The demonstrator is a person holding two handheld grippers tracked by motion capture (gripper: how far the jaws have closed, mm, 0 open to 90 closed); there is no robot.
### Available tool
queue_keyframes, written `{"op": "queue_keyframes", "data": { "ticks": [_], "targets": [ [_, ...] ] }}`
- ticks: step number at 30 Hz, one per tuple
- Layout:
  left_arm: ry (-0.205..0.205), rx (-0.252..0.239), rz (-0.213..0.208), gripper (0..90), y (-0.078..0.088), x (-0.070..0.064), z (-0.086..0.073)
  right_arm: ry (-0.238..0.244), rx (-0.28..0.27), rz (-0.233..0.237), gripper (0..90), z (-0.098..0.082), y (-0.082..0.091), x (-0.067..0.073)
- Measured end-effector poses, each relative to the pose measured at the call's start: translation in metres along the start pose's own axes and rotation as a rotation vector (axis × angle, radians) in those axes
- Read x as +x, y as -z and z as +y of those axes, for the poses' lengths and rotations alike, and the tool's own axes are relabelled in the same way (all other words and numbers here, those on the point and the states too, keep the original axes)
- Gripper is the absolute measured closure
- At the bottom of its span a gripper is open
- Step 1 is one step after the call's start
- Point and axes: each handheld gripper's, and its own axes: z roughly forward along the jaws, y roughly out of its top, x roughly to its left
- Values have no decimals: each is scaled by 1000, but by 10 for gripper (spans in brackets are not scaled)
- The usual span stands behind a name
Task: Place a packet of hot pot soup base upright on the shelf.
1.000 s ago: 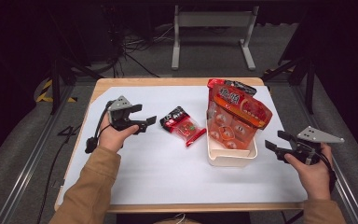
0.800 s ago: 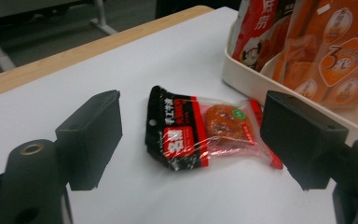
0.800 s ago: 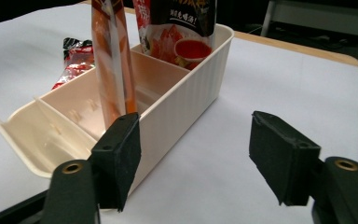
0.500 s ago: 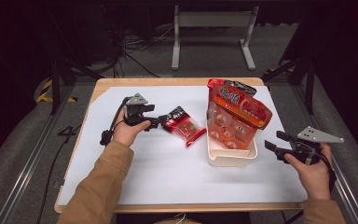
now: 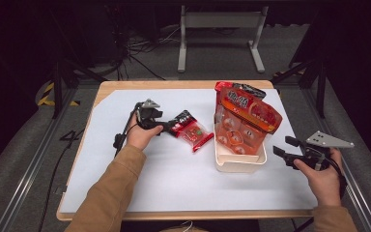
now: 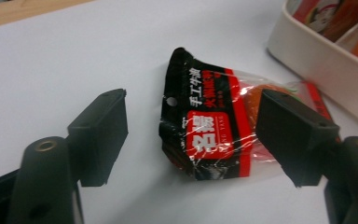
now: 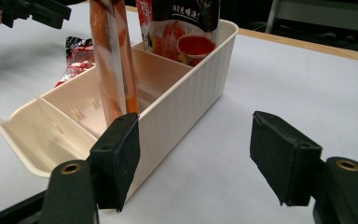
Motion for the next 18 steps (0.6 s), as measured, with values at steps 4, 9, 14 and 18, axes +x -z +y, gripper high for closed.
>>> {"op": "queue_keyframes", "data": {
  "ticks": [4, 9, 14, 18],
  "targets": [
    [-3, 8, -3, 234, -5, 1, -2, -5, 6, 1, 331, -1, -1, 0],
    [29, 28, -10, 247, -14, 5, -6, -1, 12, 3, 330, -1, -3, 0],
    [50, 37, -33, 261, -19, 6, -9, -2, 12, 3, 328, -1, -3, 0],
    [64, 60, -53, 255, -27, 8, -12, -2, 16, 4, 325, -2, -4, 0]
  ]
}}
